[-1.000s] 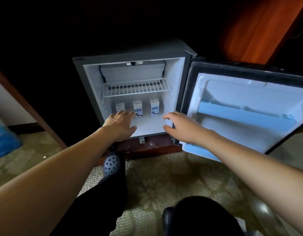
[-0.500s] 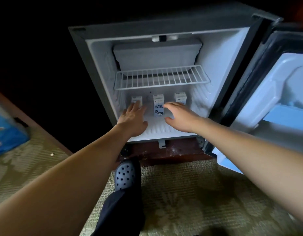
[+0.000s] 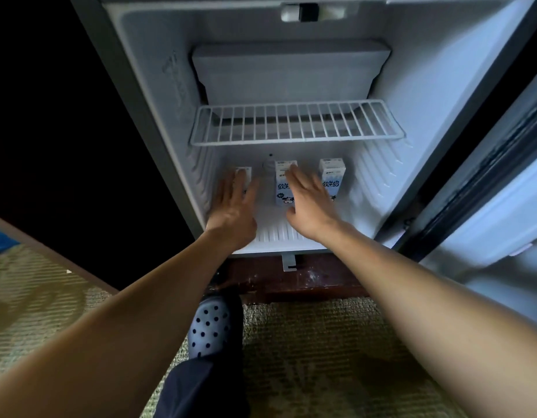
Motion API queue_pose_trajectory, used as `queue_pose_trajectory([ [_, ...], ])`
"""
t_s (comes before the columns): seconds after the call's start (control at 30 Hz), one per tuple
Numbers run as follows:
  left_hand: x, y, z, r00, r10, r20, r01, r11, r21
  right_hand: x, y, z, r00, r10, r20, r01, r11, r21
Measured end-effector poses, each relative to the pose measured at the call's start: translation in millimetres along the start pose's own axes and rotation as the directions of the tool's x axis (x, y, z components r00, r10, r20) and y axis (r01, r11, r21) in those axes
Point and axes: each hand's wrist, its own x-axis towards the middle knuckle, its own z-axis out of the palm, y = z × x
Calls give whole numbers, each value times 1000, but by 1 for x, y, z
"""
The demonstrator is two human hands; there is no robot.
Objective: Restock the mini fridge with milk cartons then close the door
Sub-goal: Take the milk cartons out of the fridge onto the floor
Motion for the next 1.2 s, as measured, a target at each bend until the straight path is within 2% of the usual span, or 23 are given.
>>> queue_pose_trajectory([
  [0.1, -10, 0, -1, 986, 68, -152, -50, 992, 119, -6, -1, 1, 991, -36, -128, 29, 998, -57],
  [0.2, -12, -2, 1, 976, 48, -215, -11, 986, 169, -13, -3, 3, 975, -20, -221, 0, 996, -89],
  [0.27, -12, -2, 2, 986, 3, -167, 20, 991, 136, -18, -3, 4, 985, -7, -175, -14, 993, -118],
  [0.33, -13, -2, -1, 994, 22, -107, -6, 989, 148, -23, -3, 2, 996, -25, -91, 13, 991, -132],
  [0.5, -18, 3, -33, 990, 137, -36, -122, 955, 270, -40, -5, -28, 995, -87, -44, 80, 986, -144],
  [0.67, -38, 33, -75, 950, 311, 20, -295, 877, 380, -84, -7, -71, 996, -73, 45, 77, 993, -93],
  [0.87, -90, 95, -131, 918, 397, 26, -390, 886, 249, -178, -1, -124, 999, 33, -22, -32, 999, 15],
  [1.0, -134, 143, -162, 889, 457, 28, -457, 885, 87, -258, 10, -164, 988, 115, -105, -105, 990, 90],
  [1.1, -162, 183, -183, 850, 524, 52, -524, 852, -11, -321, 16, -193, 969, 189, -156, -167, 975, 146],
  [1.2, -184, 223, -198, 802, 591, 88, -591, 806, -30, -387, 27, -219, 936, 259, -240, -214, 957, 196],
])
